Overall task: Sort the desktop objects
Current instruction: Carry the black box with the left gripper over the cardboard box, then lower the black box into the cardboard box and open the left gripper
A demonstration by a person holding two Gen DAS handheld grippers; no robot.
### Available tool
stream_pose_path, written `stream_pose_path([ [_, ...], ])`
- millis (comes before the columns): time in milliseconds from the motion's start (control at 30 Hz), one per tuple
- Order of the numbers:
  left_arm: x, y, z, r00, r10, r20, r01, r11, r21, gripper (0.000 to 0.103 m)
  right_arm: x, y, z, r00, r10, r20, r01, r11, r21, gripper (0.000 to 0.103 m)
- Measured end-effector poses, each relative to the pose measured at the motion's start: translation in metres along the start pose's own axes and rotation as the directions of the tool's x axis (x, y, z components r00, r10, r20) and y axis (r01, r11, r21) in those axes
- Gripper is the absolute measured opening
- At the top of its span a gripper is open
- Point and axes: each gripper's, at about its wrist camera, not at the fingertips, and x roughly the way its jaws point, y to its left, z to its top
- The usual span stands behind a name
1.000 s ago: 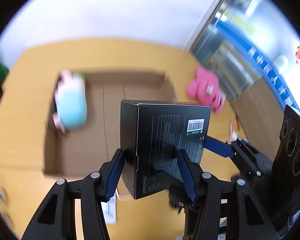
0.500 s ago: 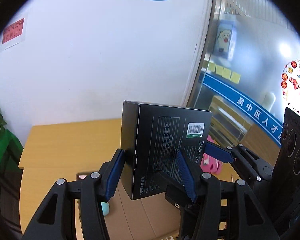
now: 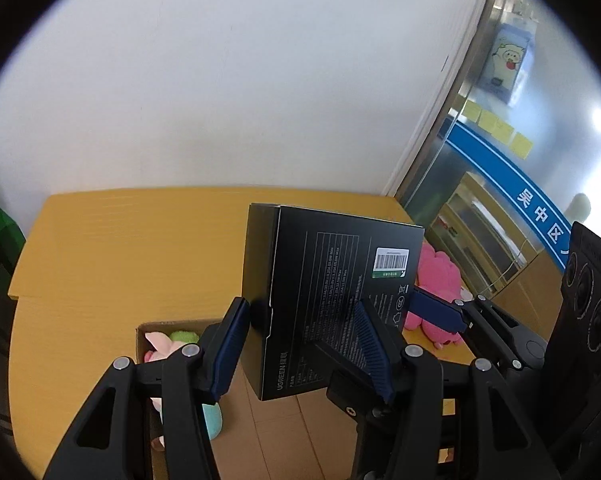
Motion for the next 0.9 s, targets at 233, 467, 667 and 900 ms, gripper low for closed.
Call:
stream_pose_path([
  [233,0.095,0.047,-0.051,0.983,-0.04,-0.179,0.022,0.994,-0.102,0.054,0.085,-0.025,-0.054,0.98,0.01,-0.199,0.002,0.998,0.056,0.084],
  [467,0.17,0.068,-0.096,0.949,-0.062,-0.309,0.016,0.989,-0.149,0.054,0.153,-0.05,-0.104,0.935,0.02,-0.354,0.02,0.994,0.11,0.084],
  [667,0.211,0.081,-0.112,0.927,-0.08,-0.368,0.009,0.982,-0.19,0.054,0.189,-0.069,-0.132,0.904,0.034,-0.426,0.028,0.99,0.138,0.084],
  [900,0.244,0.099,-0.118,0.905,-0.057,-0.421,-0.042,0.974,-0.223,0.054,0.231,-0.073,-0.144,0.88,0.073,-0.47,0.002,0.988,0.157,0.084],
])
